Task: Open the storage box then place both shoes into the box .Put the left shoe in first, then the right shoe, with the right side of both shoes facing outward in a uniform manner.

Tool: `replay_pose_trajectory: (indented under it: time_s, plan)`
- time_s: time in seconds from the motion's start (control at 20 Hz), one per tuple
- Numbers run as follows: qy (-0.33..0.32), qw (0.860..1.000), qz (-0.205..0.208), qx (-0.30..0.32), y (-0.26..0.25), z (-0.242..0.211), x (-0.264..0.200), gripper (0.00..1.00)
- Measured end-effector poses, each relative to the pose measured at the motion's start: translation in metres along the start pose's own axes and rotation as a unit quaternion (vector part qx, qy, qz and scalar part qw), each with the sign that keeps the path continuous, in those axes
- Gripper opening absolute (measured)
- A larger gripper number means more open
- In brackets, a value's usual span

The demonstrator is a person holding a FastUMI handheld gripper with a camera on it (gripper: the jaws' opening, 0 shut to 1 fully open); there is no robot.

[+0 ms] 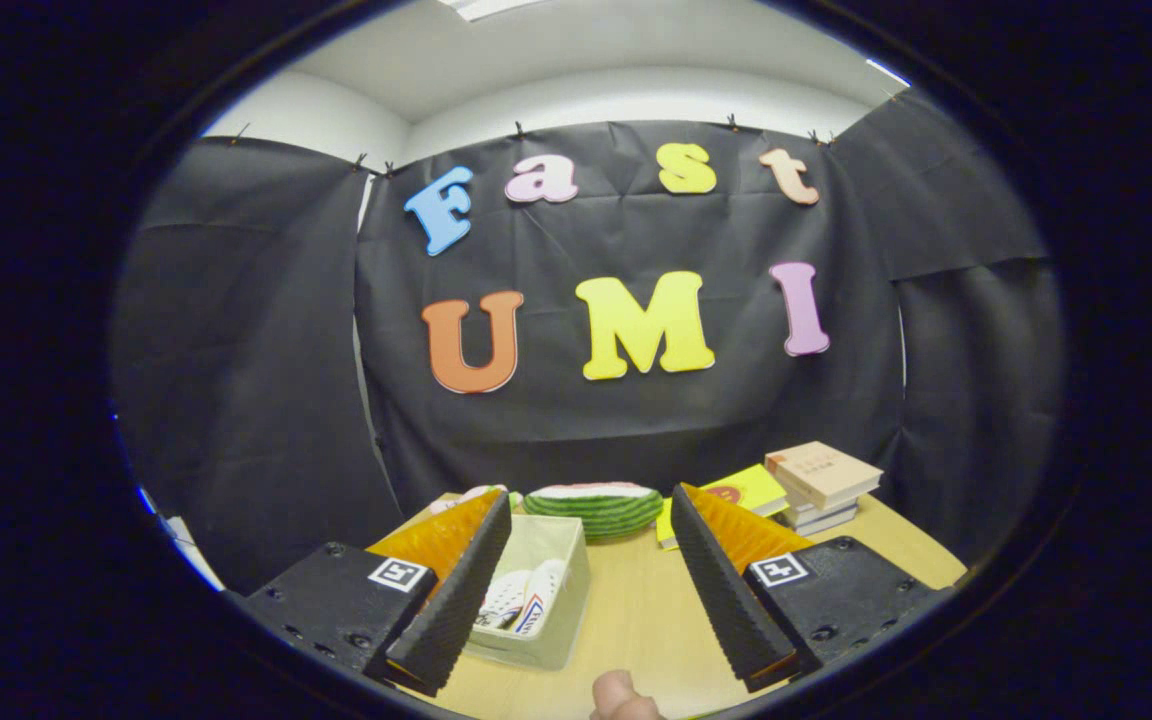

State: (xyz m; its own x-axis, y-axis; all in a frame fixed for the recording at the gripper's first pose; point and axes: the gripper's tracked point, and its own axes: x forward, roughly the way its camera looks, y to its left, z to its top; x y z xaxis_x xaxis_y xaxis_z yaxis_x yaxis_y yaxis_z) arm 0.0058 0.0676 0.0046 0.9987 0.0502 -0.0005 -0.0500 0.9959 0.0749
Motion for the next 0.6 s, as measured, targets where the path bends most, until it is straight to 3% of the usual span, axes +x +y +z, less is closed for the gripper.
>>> replay_pose_trajectory:
  time_s: [0.15, 0.35, 0.6]
  plan:
    - [-0.031, 0.999, -0.004, -0.013, 0.002, 0.017, -0.022, 1.00]
    - [-0.050, 0.997, -0.040, -0.041, -0.014, 0.024, -0.040, 1.00]
    - [-0.074, 0.996, -0.043, -0.038, -0.023, 0.033, -0.058, 1.00]
